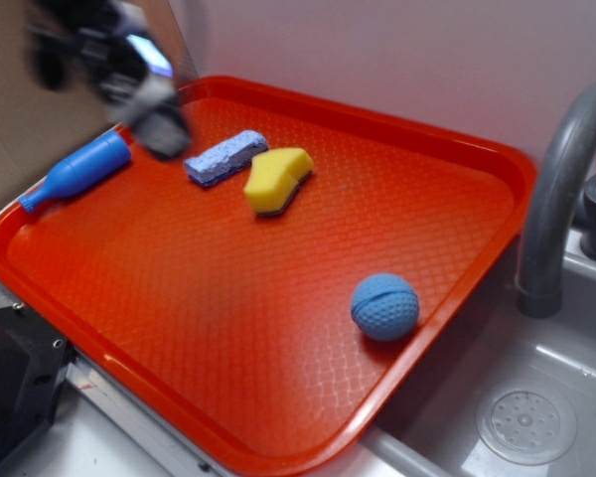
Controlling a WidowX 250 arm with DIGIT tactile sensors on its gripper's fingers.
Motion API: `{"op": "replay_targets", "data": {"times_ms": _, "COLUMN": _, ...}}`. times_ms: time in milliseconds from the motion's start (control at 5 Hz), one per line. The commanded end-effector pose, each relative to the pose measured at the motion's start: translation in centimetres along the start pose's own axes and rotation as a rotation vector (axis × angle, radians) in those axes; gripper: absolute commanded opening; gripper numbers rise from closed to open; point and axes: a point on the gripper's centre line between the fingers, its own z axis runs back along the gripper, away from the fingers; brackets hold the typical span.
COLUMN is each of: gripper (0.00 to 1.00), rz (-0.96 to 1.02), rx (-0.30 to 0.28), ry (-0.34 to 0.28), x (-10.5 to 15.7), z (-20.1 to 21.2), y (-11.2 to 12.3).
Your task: Grab the blue ball.
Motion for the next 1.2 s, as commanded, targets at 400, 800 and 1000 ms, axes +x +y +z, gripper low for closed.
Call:
{"op": "replay_targets", "data": {"times_ms": 400, "gripper": 1.0, "rz": -0.207, "rx": -0.195, "ry": -0.058, "x": 2.9, "z": -7.8, "y": -6.3}}
{"op": "replay_targets", "data": {"times_ms": 800, "gripper": 0.0, "rz": -0.204, "rx": -0.083, "ry": -0.07, "x": 2.9, "z": -9.3, "y": -7.8}}
{"op": "replay_targets", "data": {"times_ms": 1000, "gripper": 0.0, "rz": -0.153, "rx": -0.115, "ry": -0.113, "x": 2.5, "z": -7.0, "y": -6.3}}
